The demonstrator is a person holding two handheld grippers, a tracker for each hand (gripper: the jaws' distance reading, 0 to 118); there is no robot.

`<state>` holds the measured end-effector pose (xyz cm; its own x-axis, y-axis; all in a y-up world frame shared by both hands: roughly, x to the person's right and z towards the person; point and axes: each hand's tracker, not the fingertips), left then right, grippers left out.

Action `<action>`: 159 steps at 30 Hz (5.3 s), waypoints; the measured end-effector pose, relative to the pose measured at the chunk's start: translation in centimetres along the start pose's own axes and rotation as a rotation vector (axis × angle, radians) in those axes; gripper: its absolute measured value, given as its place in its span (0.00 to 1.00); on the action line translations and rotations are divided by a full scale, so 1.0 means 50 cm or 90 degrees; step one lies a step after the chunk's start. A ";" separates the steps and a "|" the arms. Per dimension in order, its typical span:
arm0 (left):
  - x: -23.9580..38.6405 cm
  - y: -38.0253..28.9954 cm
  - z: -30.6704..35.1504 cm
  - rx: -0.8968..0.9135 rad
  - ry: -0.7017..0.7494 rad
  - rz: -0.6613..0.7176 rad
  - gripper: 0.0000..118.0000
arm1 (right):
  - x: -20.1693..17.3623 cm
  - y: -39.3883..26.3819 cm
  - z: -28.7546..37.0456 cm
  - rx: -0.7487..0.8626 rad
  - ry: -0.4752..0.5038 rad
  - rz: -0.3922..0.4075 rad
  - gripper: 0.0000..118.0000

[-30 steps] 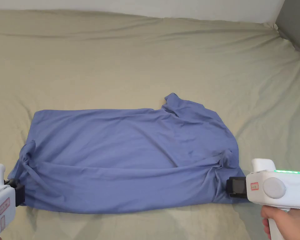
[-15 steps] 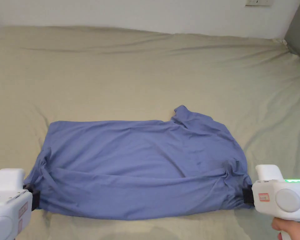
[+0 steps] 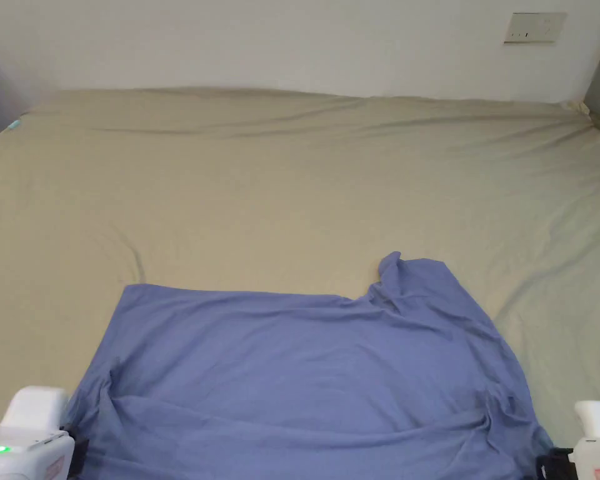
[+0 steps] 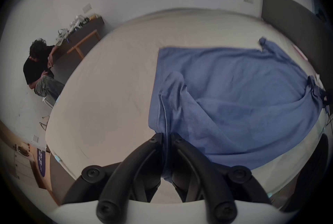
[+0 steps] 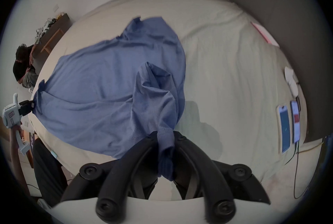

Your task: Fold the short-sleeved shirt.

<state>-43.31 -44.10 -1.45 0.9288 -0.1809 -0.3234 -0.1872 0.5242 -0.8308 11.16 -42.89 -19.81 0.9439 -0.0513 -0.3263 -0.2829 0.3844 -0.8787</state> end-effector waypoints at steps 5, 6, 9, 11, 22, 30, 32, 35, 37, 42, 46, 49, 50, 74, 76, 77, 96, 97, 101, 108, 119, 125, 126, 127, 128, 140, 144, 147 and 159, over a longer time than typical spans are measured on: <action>0.011 -0.051 -0.055 -0.072 0.000 -0.015 0.06 | 0.005 -0.047 -0.073 -0.039 -0.020 -0.024 0.13; 0.011 -0.058 -0.072 -0.089 0.026 -0.016 0.06 | 0.005 -0.051 -0.086 -0.048 -0.020 -0.024 0.13; 0.008 -0.053 -0.078 -0.082 0.008 0.006 0.06 | 0.003 -0.036 -0.088 -0.052 -0.017 -0.034 0.14; 0.013 -0.050 -0.073 -0.087 0.011 -0.005 0.07 | -0.004 -0.028 -0.081 -0.057 -0.020 -0.027 0.16; -0.021 0.055 0.132 0.193 0.012 0.091 0.89 | -0.032 0.084 0.143 0.244 -0.077 0.011 0.66; 0.063 0.179 0.344 0.460 0.009 0.062 0.79 | -0.212 0.136 0.339 0.512 -0.086 0.119 0.47; 0.086 0.195 0.370 0.493 -0.029 0.049 0.47 | -0.252 0.144 0.344 0.534 -0.126 0.147 0.01; 0.129 0.215 0.375 0.513 -0.028 0.022 0.00 | -0.297 0.147 0.336 0.555 -0.110 0.173 0.01; 0.155 0.217 0.367 0.534 -0.017 0.008 0.00 | -0.316 0.144 0.328 0.558 -0.090 0.185 0.01; 0.201 0.218 0.353 0.529 -0.024 0.001 0.00 | -0.378 0.129 0.316 0.573 -0.110 0.236 0.01; 0.217 0.219 0.349 0.542 -0.002 -0.021 0.00 | -0.375 0.141 0.287 0.571 -0.114 0.254 0.01; 0.223 0.218 0.340 0.552 -0.022 -0.037 0.00 | -0.377 0.147 0.263 0.562 -0.103 0.255 0.01; 0.225 0.223 0.326 0.546 -0.014 -0.041 0.00 | -0.377 0.153 0.253 0.558 -0.098 0.252 0.01; -0.063 0.397 -0.371 0.082 -0.031 0.114 0.99 | -0.213 0.221 0.072 0.379 -0.176 0.189 0.01; -0.074 0.404 -0.402 0.054 -0.038 0.141 0.99 | -0.205 0.220 0.067 0.366 -0.176 0.181 0.01; -0.074 0.405 -0.414 0.034 -0.038 0.151 0.97 | -0.203 0.220 0.065 0.360 -0.179 0.184 0.01; 0.013 0.382 -0.133 0.168 -0.065 -0.030 0.03 | -0.074 0.370 -0.042 0.234 -0.118 0.108 0.88; 0.012 0.374 -0.112 0.188 -0.058 -0.033 0.03 | -0.062 0.382 -0.058 0.207 -0.108 0.104 0.92; 0.010 0.330 -0.037 0.223 -0.046 -0.062 0.03 | -0.021 0.437 -0.159 0.129 -0.095 0.089 0.92; 0.016 0.267 -0.013 0.204 -0.026 -0.083 0.03 | -0.014 0.469 -0.315 0.005 -0.124 0.113 0.92; 0.007 0.255 -0.034 0.173 -0.040 -0.054 0.03 | -0.043 0.436 -0.269 0.088 -0.104 0.178 0.03; -0.007 0.259 0.035 0.200 -0.054 -0.021 0.03 | -0.038 0.430 -0.104 0.110 -0.049 0.162 0.03; -0.008 0.255 0.047 0.198 -0.053 -0.029 0.03 | -0.037 0.417 -0.071 0.112 -0.039 0.171 0.03; -0.011 0.252 0.056 0.195 -0.052 -0.033 0.03 | -0.036 0.409 -0.047 0.115 -0.039 0.178 0.03; -0.016 0.245 0.069 0.196 -0.052 -0.032 0.03 | -0.042 0.390 -0.012 0.119 -0.045 0.186 0.03; -0.024 0.093 0.104 0.106 -0.059 -0.076 0.03 | -0.028 0.144 0.101 0.068 -0.035 0.209 0.03; -0.020 0.030 0.073 0.051 -0.058 -0.104 0.03 | -0.013 0.079 0.068 0.018 -0.010 0.185 0.03; -0.023 -0.007 0.044 0.009 -0.064 -0.110 0.03 | -0.017 0.038 0.033 -0.049 -0.017 0.211 0.03; -0.015 -0.045 -0.078 -0.092 -0.089 -0.120 0.03 | -0.034 0.009 -0.095 -0.161 -0.063 0.231 0.03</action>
<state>-44.84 -48.36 -1.10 0.9848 -0.1418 -0.1000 -0.0417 0.3658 -0.9298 8.62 -47.03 -21.30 0.7837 0.1382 -0.6056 -0.6203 0.1228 -0.7747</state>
